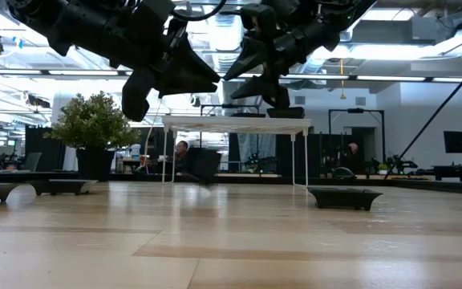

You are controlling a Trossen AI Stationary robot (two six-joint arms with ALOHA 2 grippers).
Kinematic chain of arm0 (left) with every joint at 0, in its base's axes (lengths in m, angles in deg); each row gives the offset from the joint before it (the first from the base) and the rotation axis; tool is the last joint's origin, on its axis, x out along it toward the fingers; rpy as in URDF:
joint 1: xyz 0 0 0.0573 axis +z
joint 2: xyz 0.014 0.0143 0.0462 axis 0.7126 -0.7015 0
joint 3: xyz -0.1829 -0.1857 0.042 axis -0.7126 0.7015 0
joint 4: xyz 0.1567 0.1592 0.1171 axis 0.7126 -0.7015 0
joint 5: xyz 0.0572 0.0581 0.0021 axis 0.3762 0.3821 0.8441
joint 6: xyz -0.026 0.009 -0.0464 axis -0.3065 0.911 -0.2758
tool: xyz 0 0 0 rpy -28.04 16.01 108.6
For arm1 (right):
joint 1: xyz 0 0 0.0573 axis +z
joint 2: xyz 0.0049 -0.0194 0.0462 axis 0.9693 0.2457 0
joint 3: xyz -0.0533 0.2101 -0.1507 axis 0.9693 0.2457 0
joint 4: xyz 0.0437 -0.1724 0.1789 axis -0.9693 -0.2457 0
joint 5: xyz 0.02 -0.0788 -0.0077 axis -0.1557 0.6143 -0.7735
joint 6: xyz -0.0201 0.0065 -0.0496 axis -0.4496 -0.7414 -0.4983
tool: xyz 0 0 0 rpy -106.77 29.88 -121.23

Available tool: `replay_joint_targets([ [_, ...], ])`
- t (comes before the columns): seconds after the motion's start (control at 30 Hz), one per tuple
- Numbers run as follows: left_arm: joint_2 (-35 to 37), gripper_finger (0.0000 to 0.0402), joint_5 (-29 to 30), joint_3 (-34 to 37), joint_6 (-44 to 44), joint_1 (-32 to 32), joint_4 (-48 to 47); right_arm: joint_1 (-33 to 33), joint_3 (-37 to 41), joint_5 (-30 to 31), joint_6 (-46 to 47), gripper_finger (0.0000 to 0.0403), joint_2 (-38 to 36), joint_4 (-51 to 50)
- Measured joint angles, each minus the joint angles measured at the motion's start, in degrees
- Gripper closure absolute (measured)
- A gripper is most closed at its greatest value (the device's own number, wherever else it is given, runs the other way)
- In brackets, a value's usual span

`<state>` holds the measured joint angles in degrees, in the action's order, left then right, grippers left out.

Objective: Pick & Place Mini shaped plates
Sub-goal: Stack the black square plate on top of the black square plate on the shelf

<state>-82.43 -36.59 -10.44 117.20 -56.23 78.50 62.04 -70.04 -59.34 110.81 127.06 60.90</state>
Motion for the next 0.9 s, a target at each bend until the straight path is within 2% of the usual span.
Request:
replay_joint_targets([
  [0.2,0.00,0.0314,-0.02,0.00,-1.11,-0.01,-0.17,0.05,-0.02,0.04,-2.41,0.0233,0.00,-2.42],
  [0.3,0.00,0.0314,-0.04,0.00,-8.49,-0.01,-0.22,0.08,-0.02,0.89,-4.22,0.0238,0.00,-5.30],
  [0.43,0.00,0.0314,-0.42,0.00,-22.94,-0.33,-0.93,0.99,-0.02,6.40,-5.45,0.0246,-0.25,-8.81],
  [0.6,0.00,0.0314,-5.52,1.18,-31.34,-1.45,-4.34,3.42,0.31,16.34,-7.07,0.0257,-2.23,-12.45],
  [0.73,0.00,0.0303,-9.51,2.85,-39.40,-1.96,-4.74,6.06,0.37,22.03,-7.92,0.0262,-3.65,-14.30],
  [0.9,0.00,0.0269,-13.72,3.19,-58.79,-1.82,-6.80,10.37,0.37,28.70,-8.50,0.0264,-4.82,-15.64],
])
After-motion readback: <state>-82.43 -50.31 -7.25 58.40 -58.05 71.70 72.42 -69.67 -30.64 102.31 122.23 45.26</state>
